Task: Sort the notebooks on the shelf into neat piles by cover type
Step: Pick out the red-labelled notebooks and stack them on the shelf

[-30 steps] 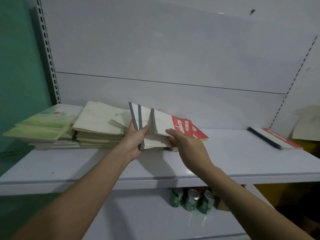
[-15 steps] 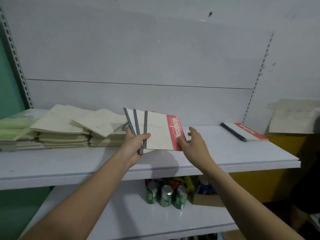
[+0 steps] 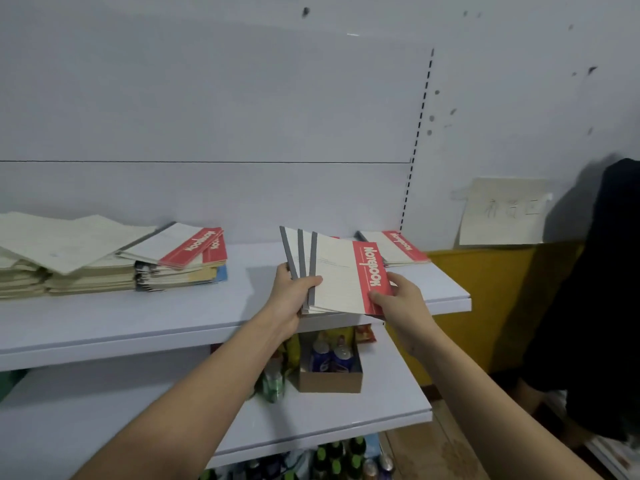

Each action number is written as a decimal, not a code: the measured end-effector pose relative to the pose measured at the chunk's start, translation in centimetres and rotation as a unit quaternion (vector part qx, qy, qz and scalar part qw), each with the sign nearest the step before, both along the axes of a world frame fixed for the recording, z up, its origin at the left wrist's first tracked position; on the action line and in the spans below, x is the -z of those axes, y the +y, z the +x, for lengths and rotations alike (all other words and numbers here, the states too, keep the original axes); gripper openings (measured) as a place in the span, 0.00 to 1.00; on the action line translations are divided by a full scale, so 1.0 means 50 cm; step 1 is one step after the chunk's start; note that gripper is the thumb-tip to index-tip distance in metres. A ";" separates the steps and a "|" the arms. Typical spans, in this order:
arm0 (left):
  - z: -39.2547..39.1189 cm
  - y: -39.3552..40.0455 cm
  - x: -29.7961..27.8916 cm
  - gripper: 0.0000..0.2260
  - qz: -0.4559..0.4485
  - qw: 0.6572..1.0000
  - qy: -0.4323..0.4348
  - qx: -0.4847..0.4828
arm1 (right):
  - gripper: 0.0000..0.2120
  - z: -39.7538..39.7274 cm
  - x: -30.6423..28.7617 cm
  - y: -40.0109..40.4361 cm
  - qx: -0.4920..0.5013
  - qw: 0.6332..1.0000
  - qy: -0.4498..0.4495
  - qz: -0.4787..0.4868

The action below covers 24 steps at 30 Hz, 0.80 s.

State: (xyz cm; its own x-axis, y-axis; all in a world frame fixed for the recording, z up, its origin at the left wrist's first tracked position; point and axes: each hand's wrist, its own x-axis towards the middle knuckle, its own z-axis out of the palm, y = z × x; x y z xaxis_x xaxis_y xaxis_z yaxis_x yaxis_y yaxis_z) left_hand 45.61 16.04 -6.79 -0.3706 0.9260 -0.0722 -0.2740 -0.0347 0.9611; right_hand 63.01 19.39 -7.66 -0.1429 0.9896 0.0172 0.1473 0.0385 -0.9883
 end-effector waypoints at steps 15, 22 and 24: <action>0.129 0.359 0.095 0.23 -0.027 0.997 0.045 -0.050 | 0.26 0.129 0.073 0.377 0.023 0.994 -0.103 0.038; 0.182 0.527 0.108 0.16 -0.018 0.988 0.110 -0.108 | 0.23 0.155 0.069 0.565 0.026 0.985 -0.155 0.073; 0.193 0.559 0.116 0.16 -0.032 0.976 0.171 -0.129 | 0.22 0.162 0.079 0.601 0.028 0.979 -0.182 0.087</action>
State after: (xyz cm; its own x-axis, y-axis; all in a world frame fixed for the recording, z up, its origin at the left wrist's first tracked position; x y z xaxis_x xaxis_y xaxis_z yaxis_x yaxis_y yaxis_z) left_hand 55.25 43.99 -12.58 -0.6030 0.7967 0.0416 0.0729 0.0032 0.9973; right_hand 71.11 49.45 -11.62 -0.1171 0.9827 0.1433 0.4954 0.1829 -0.8492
